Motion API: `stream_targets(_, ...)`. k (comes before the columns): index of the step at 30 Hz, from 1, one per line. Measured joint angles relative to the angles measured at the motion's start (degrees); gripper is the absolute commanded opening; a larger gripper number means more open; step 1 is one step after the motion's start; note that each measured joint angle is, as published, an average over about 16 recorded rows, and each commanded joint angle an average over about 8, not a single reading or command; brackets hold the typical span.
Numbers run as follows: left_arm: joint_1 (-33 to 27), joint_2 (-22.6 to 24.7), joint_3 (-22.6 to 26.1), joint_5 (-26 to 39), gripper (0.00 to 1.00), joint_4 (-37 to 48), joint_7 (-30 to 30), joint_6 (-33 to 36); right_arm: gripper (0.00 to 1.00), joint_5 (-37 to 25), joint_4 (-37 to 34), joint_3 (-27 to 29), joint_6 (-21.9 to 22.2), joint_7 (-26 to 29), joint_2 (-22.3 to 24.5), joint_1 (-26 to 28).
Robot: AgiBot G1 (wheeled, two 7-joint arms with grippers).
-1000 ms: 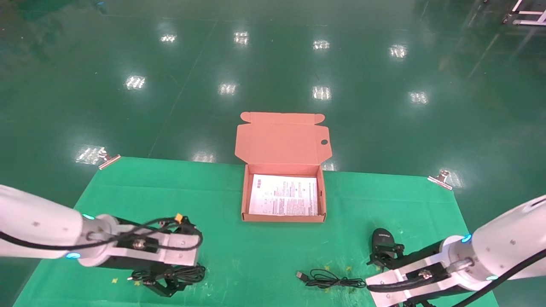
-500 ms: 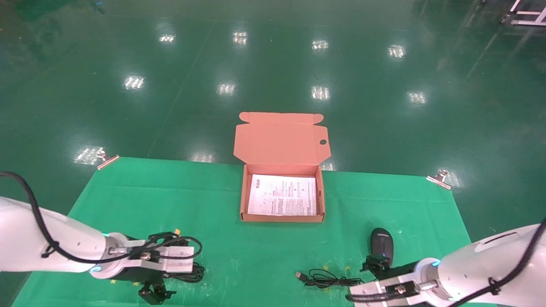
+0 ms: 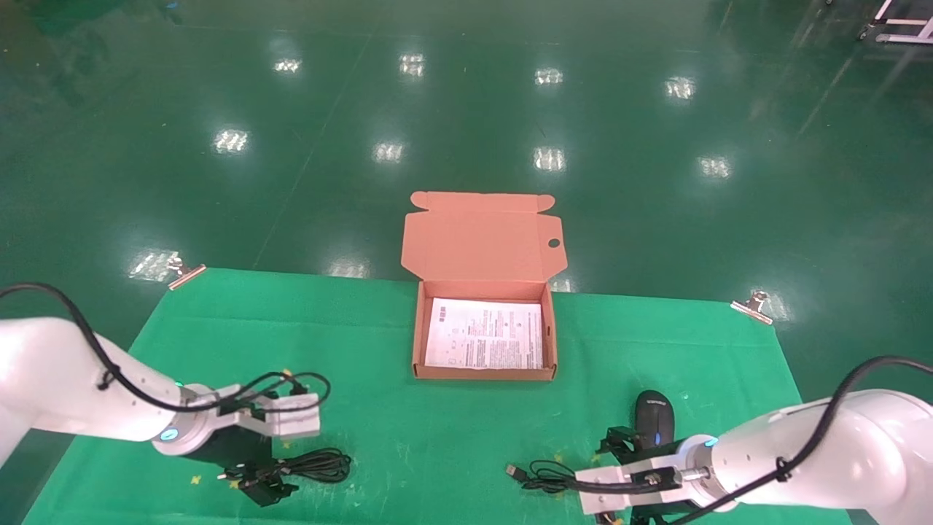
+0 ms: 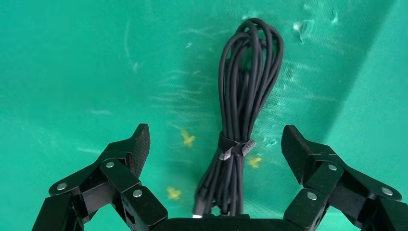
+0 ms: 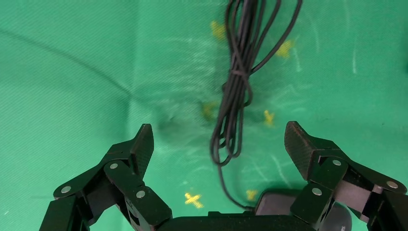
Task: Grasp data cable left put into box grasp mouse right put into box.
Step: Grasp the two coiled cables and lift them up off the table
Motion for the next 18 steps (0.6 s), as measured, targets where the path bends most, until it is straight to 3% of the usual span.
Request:
stream_targets(3, -0.53, 0.41, -0.37, -0.63, 0.19, 2.49, 0.33, -0.26, 0.0, 0.07, -1.36, 0.0, 0.5, -0.48, -0.6, 0.11)
stream_targets(4, -0.65, 0.48, -0.48, -0.81, 0.06, 3.08, 0.37, -0.3, 0.0, 0.08, -1.65, 0.0, 0.6, -0.6, -0.73, 0.14)
stream_targets(5, -0.75, 0.54, -0.57, -0.95, 0.0, 3.56, 0.42, -0.33, 0.0, 0.1, -1.87, 0.0, 0.68, -0.7, -0.82, 0.16)
stream_targets(18, -0.78, 0.49, -0.62, -1.06, 0.0, 3.47, 0.43, -0.29, 0.0, 0.2, -1.8, 0.02, 0.64, -0.7, -0.78, 0.2)
